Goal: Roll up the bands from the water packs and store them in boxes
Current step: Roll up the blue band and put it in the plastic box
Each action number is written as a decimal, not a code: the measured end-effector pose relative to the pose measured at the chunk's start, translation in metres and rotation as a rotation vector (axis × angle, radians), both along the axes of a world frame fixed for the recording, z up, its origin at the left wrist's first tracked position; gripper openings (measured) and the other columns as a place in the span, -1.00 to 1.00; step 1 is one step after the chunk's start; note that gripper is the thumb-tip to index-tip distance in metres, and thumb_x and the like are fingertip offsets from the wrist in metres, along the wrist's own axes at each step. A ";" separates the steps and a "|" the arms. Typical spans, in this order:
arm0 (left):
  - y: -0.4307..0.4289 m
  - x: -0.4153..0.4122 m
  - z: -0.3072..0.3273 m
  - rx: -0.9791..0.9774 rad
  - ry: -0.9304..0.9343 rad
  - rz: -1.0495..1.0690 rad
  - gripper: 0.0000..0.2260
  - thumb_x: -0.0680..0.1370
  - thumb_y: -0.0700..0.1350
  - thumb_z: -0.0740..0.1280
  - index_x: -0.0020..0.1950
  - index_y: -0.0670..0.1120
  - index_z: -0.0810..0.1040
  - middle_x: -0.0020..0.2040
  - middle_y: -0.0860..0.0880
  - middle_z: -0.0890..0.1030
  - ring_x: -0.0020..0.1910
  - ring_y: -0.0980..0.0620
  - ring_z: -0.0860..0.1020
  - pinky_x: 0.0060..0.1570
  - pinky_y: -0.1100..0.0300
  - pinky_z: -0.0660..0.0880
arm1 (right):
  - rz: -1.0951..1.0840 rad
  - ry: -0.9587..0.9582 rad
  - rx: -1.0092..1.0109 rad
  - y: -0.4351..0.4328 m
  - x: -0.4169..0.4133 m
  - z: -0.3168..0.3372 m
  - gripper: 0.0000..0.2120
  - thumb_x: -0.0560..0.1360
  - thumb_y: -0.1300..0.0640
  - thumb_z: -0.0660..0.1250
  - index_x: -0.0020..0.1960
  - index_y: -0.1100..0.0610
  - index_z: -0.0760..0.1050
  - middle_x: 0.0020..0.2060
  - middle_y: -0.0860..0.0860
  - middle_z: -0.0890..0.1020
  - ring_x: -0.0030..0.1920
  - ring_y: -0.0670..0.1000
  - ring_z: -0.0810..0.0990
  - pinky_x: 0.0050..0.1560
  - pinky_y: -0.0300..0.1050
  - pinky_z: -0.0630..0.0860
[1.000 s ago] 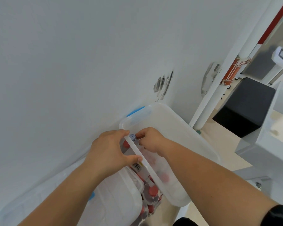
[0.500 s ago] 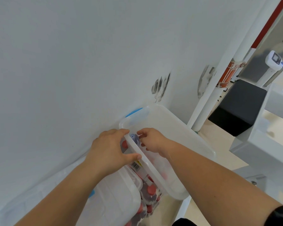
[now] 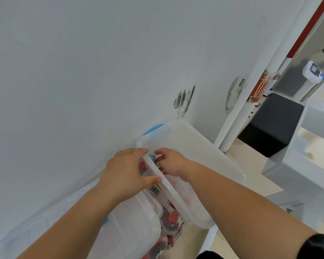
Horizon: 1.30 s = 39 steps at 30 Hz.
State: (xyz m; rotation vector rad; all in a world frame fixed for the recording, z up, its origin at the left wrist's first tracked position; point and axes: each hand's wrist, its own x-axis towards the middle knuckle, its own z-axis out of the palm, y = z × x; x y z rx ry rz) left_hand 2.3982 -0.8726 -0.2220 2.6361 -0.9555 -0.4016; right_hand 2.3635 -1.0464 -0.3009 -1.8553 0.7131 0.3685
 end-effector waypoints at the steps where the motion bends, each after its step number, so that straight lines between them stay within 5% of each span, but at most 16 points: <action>1: 0.000 0.000 0.000 0.000 -0.002 0.000 -0.16 0.31 0.38 0.46 0.51 0.19 0.28 0.45 0.09 0.41 0.41 0.01 0.35 0.37 0.04 0.37 | -0.005 0.005 -0.002 0.000 0.000 0.000 -0.53 0.58 0.29 0.19 0.47 0.09 0.37 0.27 0.14 0.60 0.16 0.17 0.63 0.22 0.09 0.59; 6: 0.002 0.001 -0.001 -0.012 -0.008 0.002 -0.16 0.31 0.39 0.45 0.52 0.21 0.24 0.43 0.11 0.43 0.39 0.02 0.37 0.35 0.05 0.38 | 0.057 0.038 -0.103 0.003 -0.002 0.003 -0.67 0.58 0.14 0.28 0.34 0.07 0.53 0.20 0.09 0.64 0.14 0.12 0.61 0.19 0.02 0.59; 9: 0.004 0.001 0.000 -0.020 -0.006 0.007 -0.15 0.32 0.38 0.45 0.53 0.21 0.22 0.44 0.09 0.43 0.39 0.01 0.38 0.36 0.02 0.40 | 0.084 0.049 -0.139 0.005 -0.005 0.008 -0.65 0.63 0.01 0.27 0.40 0.02 0.48 0.25 0.07 0.61 0.17 0.09 0.59 0.08 -0.11 0.51; 14: 0.017 0.001 0.003 -0.032 -0.003 0.030 -0.18 0.34 0.39 0.43 0.53 0.20 0.23 0.43 0.08 0.44 0.38 -0.01 0.39 0.35 -0.02 0.42 | 0.104 0.052 -0.241 0.007 -0.009 0.019 -0.50 0.62 -0.12 0.26 0.50 0.02 0.35 0.40 0.08 0.50 0.35 0.13 0.49 0.26 -0.10 0.40; 19: 0.044 -0.001 0.009 -0.050 -0.017 0.069 -0.22 0.37 0.40 0.39 0.51 0.19 0.26 0.44 0.06 0.43 0.40 -0.01 0.38 0.37 0.01 0.38 | 0.085 0.016 -0.317 0.011 -0.017 0.040 -0.56 0.60 0.02 0.29 0.44 0.10 0.44 0.41 0.08 0.50 0.39 0.14 0.46 0.36 -0.06 0.38; 26: 0.098 -0.006 0.014 -0.064 -0.049 0.142 -0.27 0.41 0.38 0.36 0.51 0.15 0.29 0.46 0.05 0.42 0.45 -0.03 0.34 0.42 0.00 0.33 | -0.106 -0.299 -0.661 0.033 -0.030 0.078 -0.77 0.61 0.07 0.25 0.12 0.13 0.63 0.11 0.08 0.68 0.13 0.14 0.61 0.17 -0.03 0.49; 30: 0.132 -0.013 0.016 -0.011 -0.099 0.226 -0.32 0.43 0.37 0.33 0.48 0.12 0.35 0.43 0.03 0.45 0.42 -0.05 0.36 0.39 -0.01 0.36 | 0.039 -0.492 -0.779 0.075 -0.043 0.105 -0.80 0.54 -0.02 0.36 0.07 0.06 0.63 -0.04 -0.02 0.68 -0.03 0.04 0.62 0.04 -0.10 0.49; 34: 0.150 -0.021 0.013 0.096 -0.106 0.203 -0.23 0.32 0.49 0.32 0.43 0.15 0.38 0.35 0.02 0.48 0.35 -0.07 0.41 0.33 -0.01 0.40 | 0.327 -0.297 -0.885 0.110 -0.047 0.094 -0.74 0.49 -0.13 0.37 0.01 0.05 0.59 -0.08 0.00 0.65 0.03 0.10 0.60 -0.10 -0.11 0.41; 39: 0.152 -0.032 0.006 0.191 -0.123 0.145 -0.14 0.25 0.53 0.33 0.46 0.17 0.32 0.37 0.08 0.40 0.35 -0.02 0.37 0.30 0.00 0.38 | 0.383 -0.192 -0.908 0.123 -0.049 0.074 -0.67 0.50 -0.12 0.37 0.06 0.13 0.57 -0.04 0.07 0.65 0.03 0.11 0.61 -0.11 -0.15 0.32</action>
